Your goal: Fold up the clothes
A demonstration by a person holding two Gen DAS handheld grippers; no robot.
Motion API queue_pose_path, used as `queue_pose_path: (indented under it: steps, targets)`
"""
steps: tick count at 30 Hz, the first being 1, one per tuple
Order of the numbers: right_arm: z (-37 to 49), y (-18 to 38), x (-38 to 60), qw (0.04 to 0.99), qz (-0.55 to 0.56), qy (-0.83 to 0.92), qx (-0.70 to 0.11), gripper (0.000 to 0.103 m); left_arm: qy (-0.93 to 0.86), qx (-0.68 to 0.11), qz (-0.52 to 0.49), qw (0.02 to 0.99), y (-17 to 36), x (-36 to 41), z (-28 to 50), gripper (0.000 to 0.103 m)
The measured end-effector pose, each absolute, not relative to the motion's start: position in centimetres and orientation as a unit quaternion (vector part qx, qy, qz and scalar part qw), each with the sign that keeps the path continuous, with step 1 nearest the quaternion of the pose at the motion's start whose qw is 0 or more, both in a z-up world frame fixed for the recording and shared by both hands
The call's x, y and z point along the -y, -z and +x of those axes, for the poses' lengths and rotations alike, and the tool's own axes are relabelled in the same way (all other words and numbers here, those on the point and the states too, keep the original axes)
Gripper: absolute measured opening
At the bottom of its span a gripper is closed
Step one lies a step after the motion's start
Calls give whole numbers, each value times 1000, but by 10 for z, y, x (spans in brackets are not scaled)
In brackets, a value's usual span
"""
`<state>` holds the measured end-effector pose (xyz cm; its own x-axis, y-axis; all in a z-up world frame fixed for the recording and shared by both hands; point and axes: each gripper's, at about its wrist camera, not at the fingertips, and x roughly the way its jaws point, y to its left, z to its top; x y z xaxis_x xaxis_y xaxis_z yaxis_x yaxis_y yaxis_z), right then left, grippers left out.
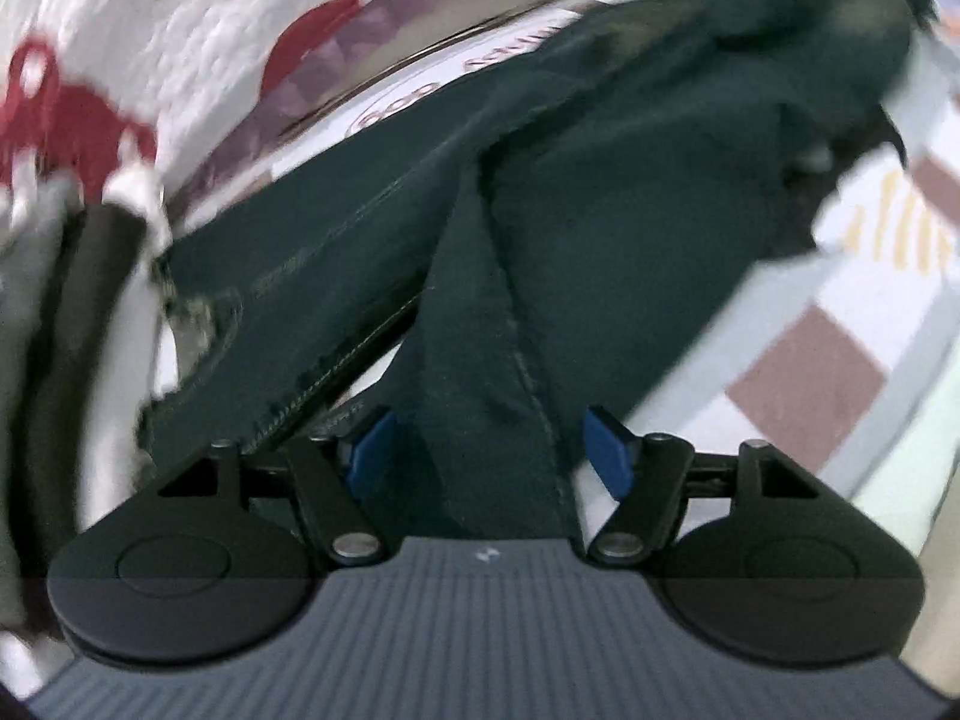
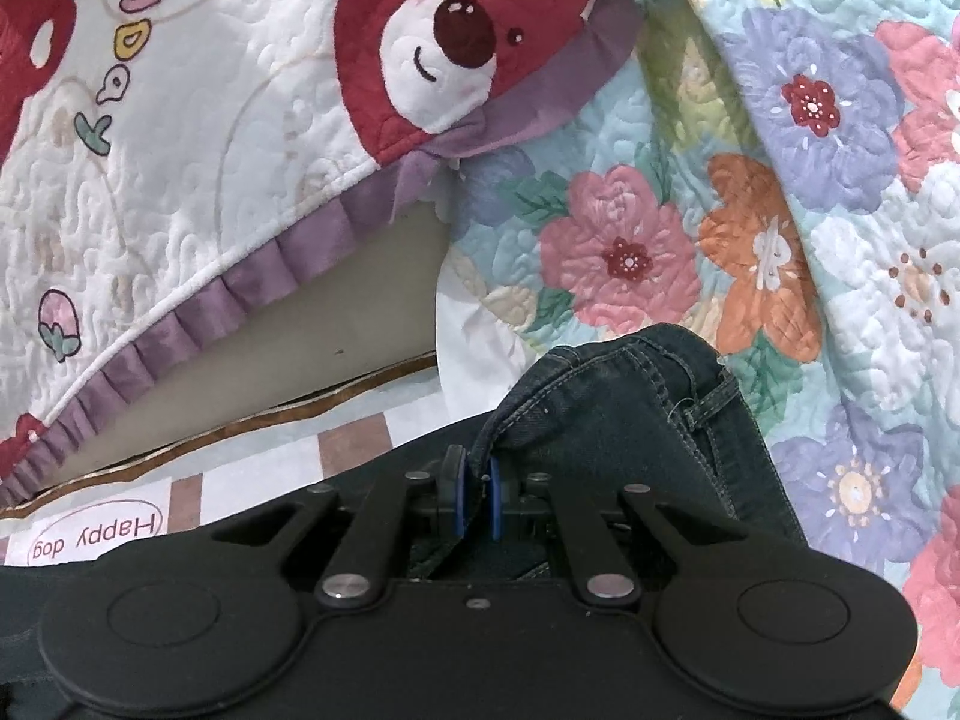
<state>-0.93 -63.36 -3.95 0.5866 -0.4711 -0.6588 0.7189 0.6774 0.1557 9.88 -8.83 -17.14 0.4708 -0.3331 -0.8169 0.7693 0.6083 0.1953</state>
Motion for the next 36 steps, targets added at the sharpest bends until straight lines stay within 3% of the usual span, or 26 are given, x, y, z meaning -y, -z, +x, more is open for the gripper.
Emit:
queue_pose_path:
  steps: [3,5,8,9,10,11,12,15,19,23,28,36]
  targets:
    - [-8,41,633,864,208,346,-301,9,324,-415,236,817,168,80,117,10]
    - [-7,42,631,864,204,346,-303,9,321,-414,235,818,168,79,117,10]
    - [-7,45,631,863,205,347,-304,9,323,-413,237,818,175,82,114,22]
    - [-8,45,631,863,206,348,-304,9,322,-412,240,818,177,83,114,22]
    - [-8,46,631,863,207,348,-302,9,323,-407,247,818,177,84,113,22]
    - [-9,46,630,863,207,350,-300,9,320,-394,256,823,174,84,111,9]
    - [-10,46,629,863,206,352,-297,9,314,-377,267,830,170,83,108,7]
    - [-16,45,623,865,199,364,-282,9,281,-306,275,867,149,74,110,7]
    - [-23,44,617,867,189,380,-262,9,255,-274,186,908,105,49,137,7]
    - [-28,31,624,866,189,395,-240,9,243,-222,214,920,77,60,148,7]
    - [-9,15,648,870,199,383,-237,9,242,-265,205,911,66,75,211,7]
    - [80,52,670,856,173,386,-297,9,207,-341,260,879,132,121,303,9]
